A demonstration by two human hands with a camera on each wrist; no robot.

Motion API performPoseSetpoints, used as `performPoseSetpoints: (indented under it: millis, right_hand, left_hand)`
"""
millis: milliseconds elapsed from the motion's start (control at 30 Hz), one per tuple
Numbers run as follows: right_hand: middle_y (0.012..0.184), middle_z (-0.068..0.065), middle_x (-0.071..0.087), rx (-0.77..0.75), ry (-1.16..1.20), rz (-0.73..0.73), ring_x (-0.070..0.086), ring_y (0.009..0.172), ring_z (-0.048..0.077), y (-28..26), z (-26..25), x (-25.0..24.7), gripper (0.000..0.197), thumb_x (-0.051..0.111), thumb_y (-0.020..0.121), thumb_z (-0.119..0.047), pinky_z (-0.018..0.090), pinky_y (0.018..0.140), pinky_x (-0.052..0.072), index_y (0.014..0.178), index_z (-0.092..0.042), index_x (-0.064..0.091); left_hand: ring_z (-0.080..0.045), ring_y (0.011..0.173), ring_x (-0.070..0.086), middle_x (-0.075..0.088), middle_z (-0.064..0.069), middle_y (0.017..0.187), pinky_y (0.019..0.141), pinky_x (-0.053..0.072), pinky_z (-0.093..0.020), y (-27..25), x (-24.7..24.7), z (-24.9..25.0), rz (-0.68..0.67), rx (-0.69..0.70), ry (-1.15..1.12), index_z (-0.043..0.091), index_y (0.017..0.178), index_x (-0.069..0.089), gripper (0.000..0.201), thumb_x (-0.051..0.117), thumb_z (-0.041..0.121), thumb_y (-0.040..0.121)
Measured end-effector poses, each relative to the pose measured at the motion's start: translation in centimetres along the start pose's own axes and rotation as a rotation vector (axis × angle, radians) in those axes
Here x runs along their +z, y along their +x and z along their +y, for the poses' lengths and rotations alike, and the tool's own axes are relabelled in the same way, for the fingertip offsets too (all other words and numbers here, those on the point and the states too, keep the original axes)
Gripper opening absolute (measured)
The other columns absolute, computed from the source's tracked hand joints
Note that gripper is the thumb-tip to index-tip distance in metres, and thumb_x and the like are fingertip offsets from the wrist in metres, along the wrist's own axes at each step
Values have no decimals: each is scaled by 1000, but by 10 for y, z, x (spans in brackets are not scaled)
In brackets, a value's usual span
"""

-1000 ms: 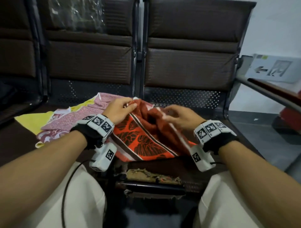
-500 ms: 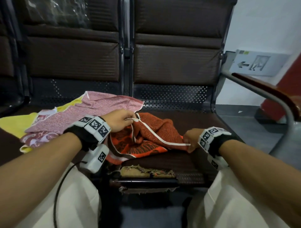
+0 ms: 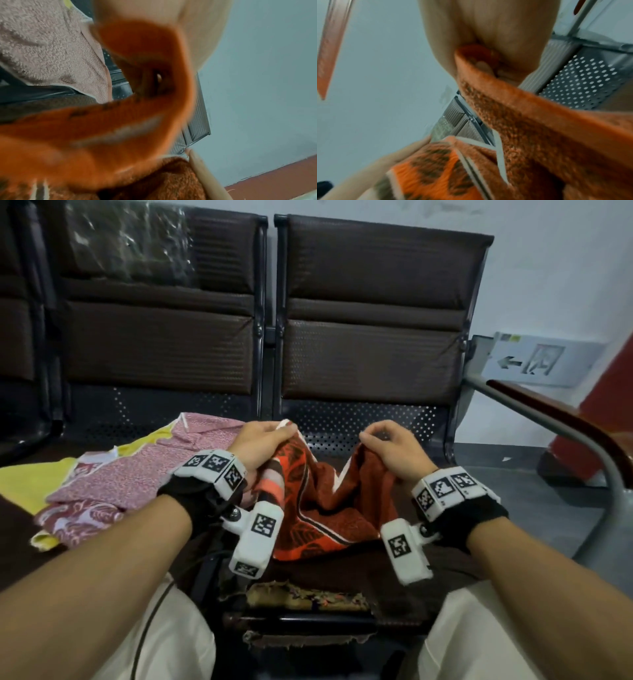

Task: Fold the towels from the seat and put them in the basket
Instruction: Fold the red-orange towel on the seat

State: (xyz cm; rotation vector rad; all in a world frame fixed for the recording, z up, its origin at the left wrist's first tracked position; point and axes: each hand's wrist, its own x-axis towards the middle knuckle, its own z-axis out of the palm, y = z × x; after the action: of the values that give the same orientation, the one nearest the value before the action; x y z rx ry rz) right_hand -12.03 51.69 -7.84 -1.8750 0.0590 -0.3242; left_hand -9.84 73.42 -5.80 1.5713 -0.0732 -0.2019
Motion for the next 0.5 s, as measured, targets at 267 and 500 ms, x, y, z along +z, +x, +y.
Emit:
performPoseSetpoints:
  millis: [267, 500]
  right_hand:
    - [68, 5, 60, -119, -64, -499, 57, 59, 21, -13, -1, 13, 54, 56, 94, -13, 28, 60, 44, 142, -23, 35]
    - [57, -15, 62, -94, -114, -444, 55, 56, -6, -13, -5, 20, 20, 63, 90, -18, 11, 58, 42, 70, -16, 64]
  left_hand:
    - [-24, 90, 64, 64, -22, 108, 85, 53, -29, -15, -4, 3, -412, -6, 36, -3, 121, 56, 39, 55, -12, 83]
    - [-21, 80, 63, 62, -12, 86, 82, 54, -31, -17, -16, 0, -416, 50, 190, 0, 120, 57, 48, 68, -6, 73]
